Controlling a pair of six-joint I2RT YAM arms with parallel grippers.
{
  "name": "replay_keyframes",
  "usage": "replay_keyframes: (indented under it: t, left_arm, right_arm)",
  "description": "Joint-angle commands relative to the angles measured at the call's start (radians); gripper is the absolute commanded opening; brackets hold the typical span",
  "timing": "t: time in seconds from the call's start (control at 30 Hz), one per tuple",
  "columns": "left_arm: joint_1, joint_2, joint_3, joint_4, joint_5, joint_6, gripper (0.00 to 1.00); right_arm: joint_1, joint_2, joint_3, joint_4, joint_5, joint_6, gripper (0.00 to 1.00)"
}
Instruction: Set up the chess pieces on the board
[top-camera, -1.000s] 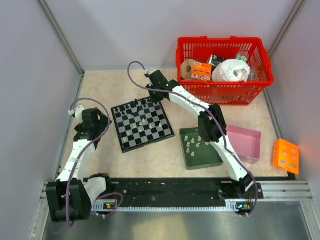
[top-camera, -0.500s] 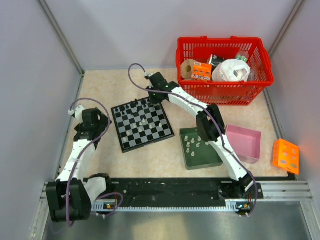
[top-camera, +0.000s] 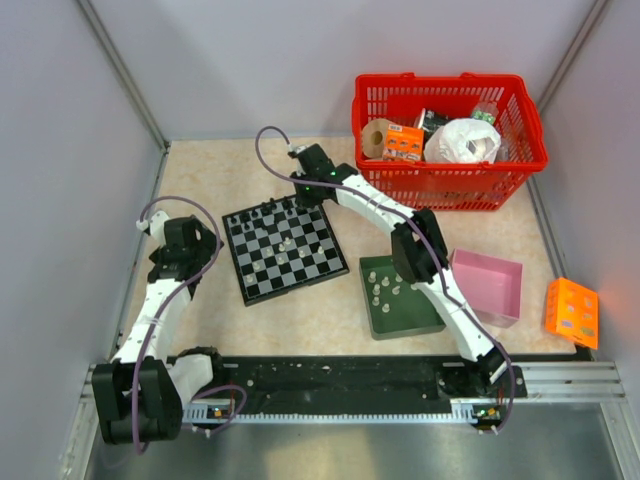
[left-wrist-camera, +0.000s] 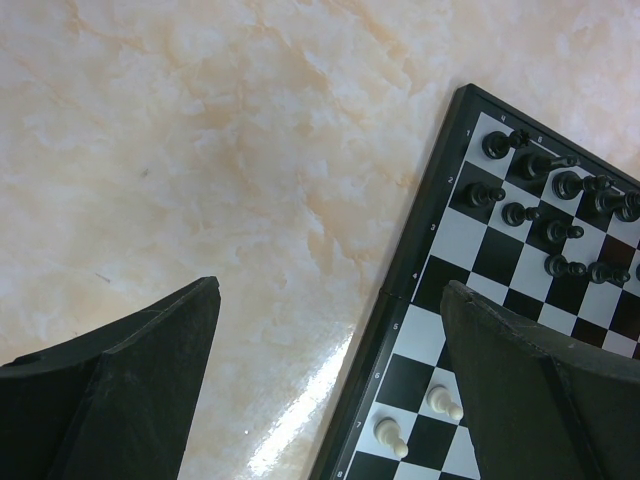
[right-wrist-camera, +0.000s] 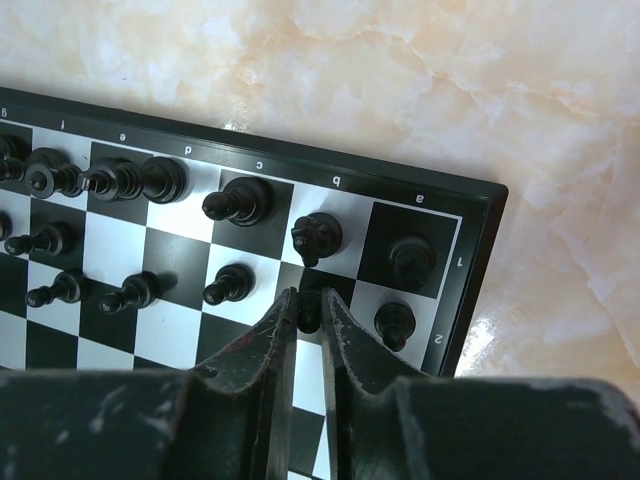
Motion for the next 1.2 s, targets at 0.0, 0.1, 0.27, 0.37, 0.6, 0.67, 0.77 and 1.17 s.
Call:
replay_keyframes:
  t: [0.0,0.1,0.27,0.37,0.6,0.67,0.77,1.17]
  left_arm:
    - [0.004,0.003,0.022,0.019,-0.011,0.001,0.97]
    - [0.004,0.001,0.019,0.019,-0.012,0.002,0.97]
    - [0.004,-0.002,0.018,0.018,-0.014,0.001,0.97]
    - [0.004,-0.005,0.016,0.018,-0.012,0.001,0.97]
    - [0.004,-0.011,0.015,0.016,-0.009,-0.001,0.97]
    - [0.004,-0.011,0.015,0.015,-0.011,-0.001,0.97]
    - [0.004,-0.012,0.016,0.016,-0.011,-0.001,0.97]
    - [0.003,-0.020,0.019,0.010,-0.012,0.002,0.97]
  right_arm:
    - [0.010,0.004,0.040,0.002,-0.021,-0.006,0.17]
    - [0.013,-0.013,0.039,0.002,-0.025,-0.009,0.21]
    - [0.016,-0.041,0.042,0.001,-0.036,-0.018,0.27]
    - [0.016,-0.051,0.051,0.002,-0.032,-0.024,0.30]
    - [0.016,-0.099,0.060,0.004,-0.041,-0.044,0.33]
    - [0.019,-0.111,0.063,0.005,-0.041,-0.046,0.33]
    - [0.031,-0.130,0.057,0.005,-0.039,-0.056,0.33]
    - [0.117,-0.120,0.046,0.033,-0.033,-0.063,0.33]
